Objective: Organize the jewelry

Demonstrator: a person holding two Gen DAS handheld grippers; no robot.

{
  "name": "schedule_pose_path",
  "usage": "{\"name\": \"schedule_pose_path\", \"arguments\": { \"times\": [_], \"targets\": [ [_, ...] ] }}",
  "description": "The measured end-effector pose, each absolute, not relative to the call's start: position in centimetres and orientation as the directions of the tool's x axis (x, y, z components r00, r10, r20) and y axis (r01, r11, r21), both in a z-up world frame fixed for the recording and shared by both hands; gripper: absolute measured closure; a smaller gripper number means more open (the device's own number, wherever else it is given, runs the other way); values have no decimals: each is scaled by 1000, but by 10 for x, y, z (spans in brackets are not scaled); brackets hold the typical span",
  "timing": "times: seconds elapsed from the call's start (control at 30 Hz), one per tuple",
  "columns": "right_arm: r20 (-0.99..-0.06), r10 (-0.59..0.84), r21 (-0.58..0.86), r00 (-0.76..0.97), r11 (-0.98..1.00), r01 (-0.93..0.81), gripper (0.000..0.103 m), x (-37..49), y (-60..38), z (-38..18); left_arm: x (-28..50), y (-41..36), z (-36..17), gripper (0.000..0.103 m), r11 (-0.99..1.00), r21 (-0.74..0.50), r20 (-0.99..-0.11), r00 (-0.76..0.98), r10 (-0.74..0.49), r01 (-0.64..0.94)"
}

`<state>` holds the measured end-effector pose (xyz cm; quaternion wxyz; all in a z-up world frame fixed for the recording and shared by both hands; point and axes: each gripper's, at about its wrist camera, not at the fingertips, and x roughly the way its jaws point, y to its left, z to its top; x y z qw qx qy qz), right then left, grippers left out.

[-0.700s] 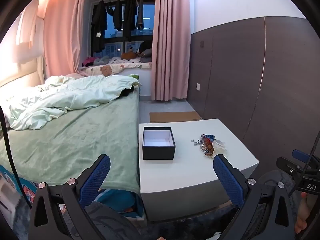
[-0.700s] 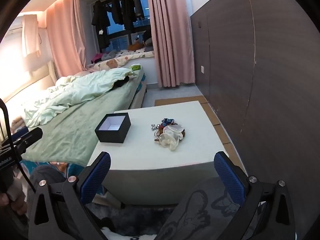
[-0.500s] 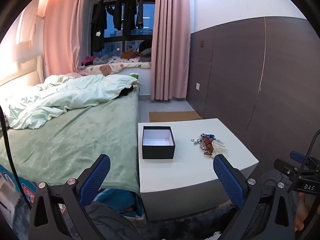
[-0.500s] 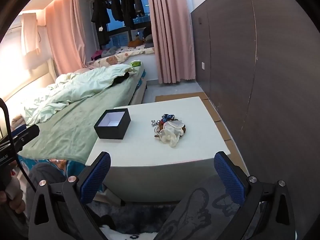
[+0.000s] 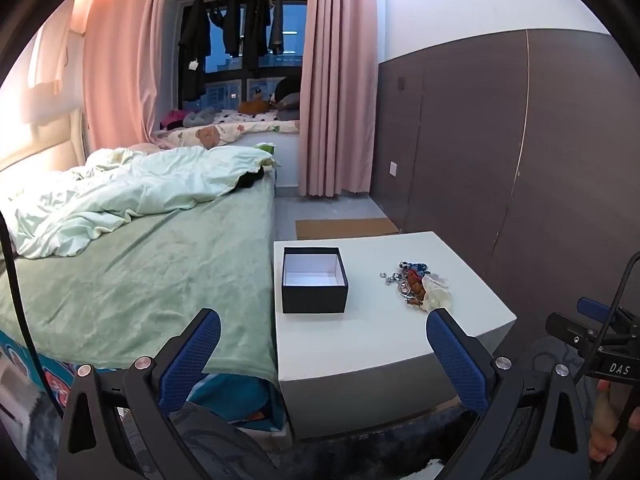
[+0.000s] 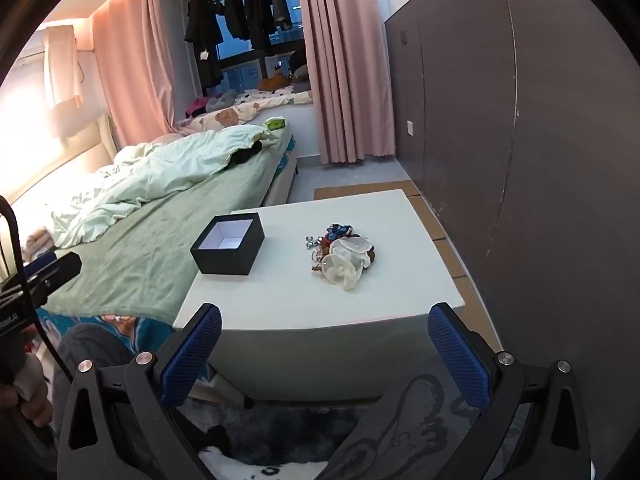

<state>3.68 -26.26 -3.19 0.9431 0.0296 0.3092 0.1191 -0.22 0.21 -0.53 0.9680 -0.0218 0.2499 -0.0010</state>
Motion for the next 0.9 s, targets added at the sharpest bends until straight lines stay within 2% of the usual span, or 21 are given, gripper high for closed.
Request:
{"name": "schedule_pose_path", "arguments": {
  "times": [0.9],
  "targets": [
    [-525,232,155,819,972,-176,0,27,-281,-22,1,-2,-3,0,998,-61,-474,879,-60,35]
  ]
}}
